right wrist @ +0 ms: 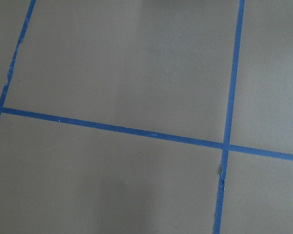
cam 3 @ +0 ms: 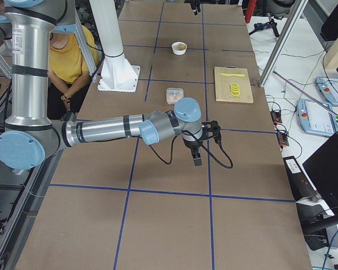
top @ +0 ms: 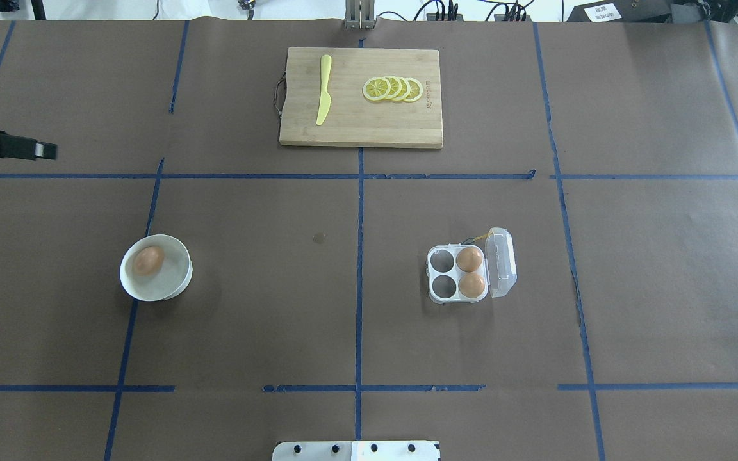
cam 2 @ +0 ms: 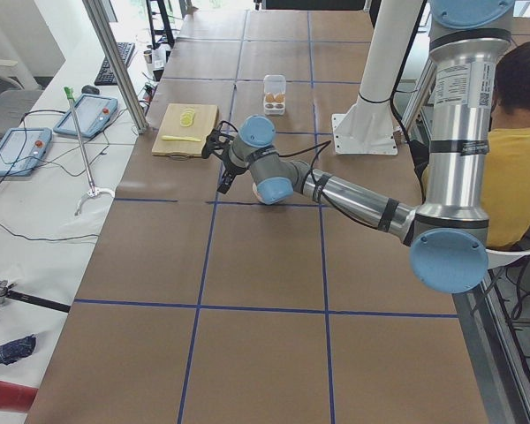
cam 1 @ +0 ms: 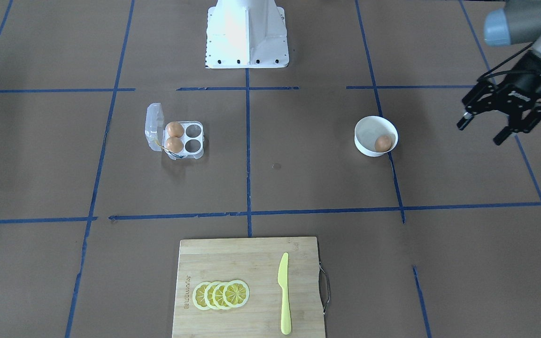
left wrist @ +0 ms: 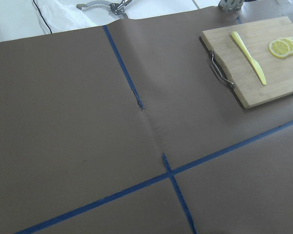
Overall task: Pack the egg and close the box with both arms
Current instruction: 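Move the left gripper over the white bowl toward the brown egg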
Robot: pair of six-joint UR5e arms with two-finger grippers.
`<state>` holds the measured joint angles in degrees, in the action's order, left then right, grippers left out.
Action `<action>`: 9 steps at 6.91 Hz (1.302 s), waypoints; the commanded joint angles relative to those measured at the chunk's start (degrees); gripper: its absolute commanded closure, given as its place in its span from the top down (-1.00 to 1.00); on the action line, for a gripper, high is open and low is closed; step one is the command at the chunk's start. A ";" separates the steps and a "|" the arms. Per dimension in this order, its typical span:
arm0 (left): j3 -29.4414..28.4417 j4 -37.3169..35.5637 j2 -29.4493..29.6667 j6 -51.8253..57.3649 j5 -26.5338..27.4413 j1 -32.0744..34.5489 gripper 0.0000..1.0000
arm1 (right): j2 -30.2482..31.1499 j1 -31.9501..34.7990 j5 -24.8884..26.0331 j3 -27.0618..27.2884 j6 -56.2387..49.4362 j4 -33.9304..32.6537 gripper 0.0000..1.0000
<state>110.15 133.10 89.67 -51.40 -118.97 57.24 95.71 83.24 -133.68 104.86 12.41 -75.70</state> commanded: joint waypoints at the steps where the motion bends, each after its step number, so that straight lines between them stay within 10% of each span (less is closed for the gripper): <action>1: 1.56 -0.20 -0.02 -16.50 16.00 -16.05 0.44 | 0.18 0.00 0.09 0.00 -0.02 0.02 1.00; 9: -0.81 0.32 -1.60 -1.05 16.67 -24.01 0.40 | 0.44 0.00 0.09 -0.18 -0.11 0.02 1.00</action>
<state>109.60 133.42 87.76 -58.51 -102.25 33.52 96.12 83.23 -133.59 104.71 12.33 -75.67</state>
